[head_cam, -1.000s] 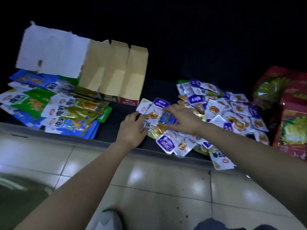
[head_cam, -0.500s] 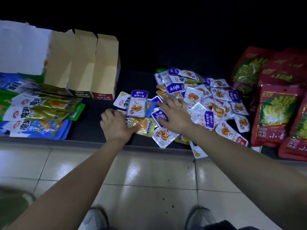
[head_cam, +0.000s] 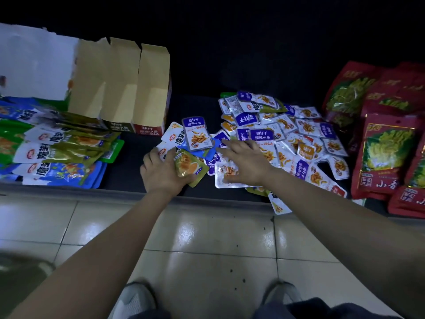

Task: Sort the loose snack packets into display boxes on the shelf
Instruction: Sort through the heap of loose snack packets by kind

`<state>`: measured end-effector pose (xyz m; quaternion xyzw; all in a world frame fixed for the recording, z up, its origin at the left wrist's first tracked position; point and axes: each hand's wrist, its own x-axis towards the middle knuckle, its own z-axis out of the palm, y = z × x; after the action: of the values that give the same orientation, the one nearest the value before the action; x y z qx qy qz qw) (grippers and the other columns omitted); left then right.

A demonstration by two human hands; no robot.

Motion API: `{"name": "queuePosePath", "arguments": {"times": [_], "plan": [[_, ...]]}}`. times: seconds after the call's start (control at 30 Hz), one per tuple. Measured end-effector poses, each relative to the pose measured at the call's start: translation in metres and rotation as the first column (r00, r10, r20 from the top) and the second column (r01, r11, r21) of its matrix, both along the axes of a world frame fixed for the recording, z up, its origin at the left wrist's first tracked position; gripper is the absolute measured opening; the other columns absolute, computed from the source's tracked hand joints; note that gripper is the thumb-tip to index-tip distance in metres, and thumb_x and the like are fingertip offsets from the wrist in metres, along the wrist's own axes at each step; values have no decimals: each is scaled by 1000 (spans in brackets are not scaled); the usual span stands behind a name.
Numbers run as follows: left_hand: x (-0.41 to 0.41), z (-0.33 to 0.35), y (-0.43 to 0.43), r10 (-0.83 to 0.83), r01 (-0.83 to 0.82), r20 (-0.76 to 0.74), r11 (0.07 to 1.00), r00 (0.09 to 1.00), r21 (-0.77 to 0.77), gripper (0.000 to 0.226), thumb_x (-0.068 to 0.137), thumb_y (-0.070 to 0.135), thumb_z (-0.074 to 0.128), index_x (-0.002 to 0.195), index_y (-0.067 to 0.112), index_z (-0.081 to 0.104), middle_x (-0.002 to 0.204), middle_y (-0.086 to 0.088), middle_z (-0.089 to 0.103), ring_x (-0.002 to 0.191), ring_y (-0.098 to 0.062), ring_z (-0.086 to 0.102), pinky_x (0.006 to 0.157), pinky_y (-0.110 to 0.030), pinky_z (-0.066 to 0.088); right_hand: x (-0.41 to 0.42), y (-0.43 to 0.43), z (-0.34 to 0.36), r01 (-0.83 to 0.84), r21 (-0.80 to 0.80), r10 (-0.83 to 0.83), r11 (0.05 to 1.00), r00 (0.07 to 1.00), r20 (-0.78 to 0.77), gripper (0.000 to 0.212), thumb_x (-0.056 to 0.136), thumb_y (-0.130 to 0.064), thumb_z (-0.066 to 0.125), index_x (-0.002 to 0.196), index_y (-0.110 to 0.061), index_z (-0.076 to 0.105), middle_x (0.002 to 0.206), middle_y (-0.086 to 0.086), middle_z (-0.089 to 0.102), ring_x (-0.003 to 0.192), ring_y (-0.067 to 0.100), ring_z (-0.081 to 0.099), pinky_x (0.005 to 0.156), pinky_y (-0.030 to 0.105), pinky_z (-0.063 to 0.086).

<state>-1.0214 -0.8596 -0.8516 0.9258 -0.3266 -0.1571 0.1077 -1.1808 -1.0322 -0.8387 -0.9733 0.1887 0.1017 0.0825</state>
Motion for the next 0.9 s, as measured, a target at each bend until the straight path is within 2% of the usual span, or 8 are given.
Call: {"name": "queuePosePath", "arguments": {"times": [0.23, 0.33, 0.47, 0.57, 0.67, 0.77, 0.83, 0.9], "plan": [[10, 3, 1, 142, -142, -109, 990, 984, 10, 126, 65, 68, 76, 155, 14, 6, 161, -17, 4, 147, -34, 6, 116, -48, 13, 4, -4, 0, 230, -33, -221, 973, 960, 175, 61, 88, -9, 54, 146, -17, 38, 150, 5, 37, 141, 20, 27, 106, 31, 13], [14, 3, -4, 123, -124, -69, 992, 990, -6, 129, 63, 63, 80, 154, 8, 7, 157, -15, 17, 143, -34, 15, 114, -47, 19, 8, -2, 0, 228, 0, -226, 974, 967, 117, 64, 90, -20, 54, 150, -17, 30, 154, 4, 30, 143, 20, 22, 108, 33, 14], [21, 6, -13, 112, -108, -104, 993, 988, 45, 125, 58, 57, 87, 152, 14, 17, 149, -15, 22, 138, -34, 20, 112, -43, 21, 9, -3, -2, 215, -1, -215, 977, 975, -47, 94, 84, -58, 61, 155, -21, 12, 161, 6, 7, 148, 23, 8, 115, 42, 11], [22, 8, -14, 70, -64, -100, 996, 993, 60, 111, 56, 55, 88, 144, 16, 31, 143, -13, 28, 133, -33, 25, 108, -40, 24, 9, -5, -4, 216, -38, -216, 976, 976, 2, 92, 81, -55, 66, 153, -22, 19, 158, 5, 18, 145, 22, 14, 112, 43, 14], [19, 9, -13, 63, -58, -71, 996, 995, 64, 114, 59, 55, 86, 146, 13, 27, 141, -15, 31, 131, -34, 26, 107, -40, 25, 10, -4, -2, 244, -54, -233, 968, 960, 157, 78, 79, -46, 68, 145, -19, 37, 148, 7, 34, 139, 25, 24, 109, 43, 12], [18, 5, -4, 86, -84, -57, 996, 995, 41, 112, 63, 65, 79, 150, 20, 25, 136, -16, 31, 128, -34, 27, 106, -40, 24, 25, 10, 3, 170, 56, -178, 984, 902, 394, 44, 83, -43, 65, 117, -15, 62, 116, 4, 58, 113, 25, 51, 95, 36, 29], [19, 1, 6, 92, -92, -36, 996, 995, -17, 102, 66, 67, 74, 148, 22, 32, 134, -15, 33, 125, -34, 29, 104, -40, 25, 41, 29, 8, 157, 194, -214, 968, 922, 323, 35, 88, -48, 63, 104, -17, 65, 103, 1, 61, 96, 22, 60, 77, 32, 41], [21, 1, 16, 73, -73, 9, 996, 997, -42, 95, 71, 64, 72, 147, 20, 37, 135, -13, 36, 125, -33, 30, 101, -40, 26, 59, 48, 7, 206, 204, -230, 957, 967, 105, 49, 87, -58, 60, 108, -14, 61, 108, 4, 60, 98, 24, 60, 71, 31, 43]]}}
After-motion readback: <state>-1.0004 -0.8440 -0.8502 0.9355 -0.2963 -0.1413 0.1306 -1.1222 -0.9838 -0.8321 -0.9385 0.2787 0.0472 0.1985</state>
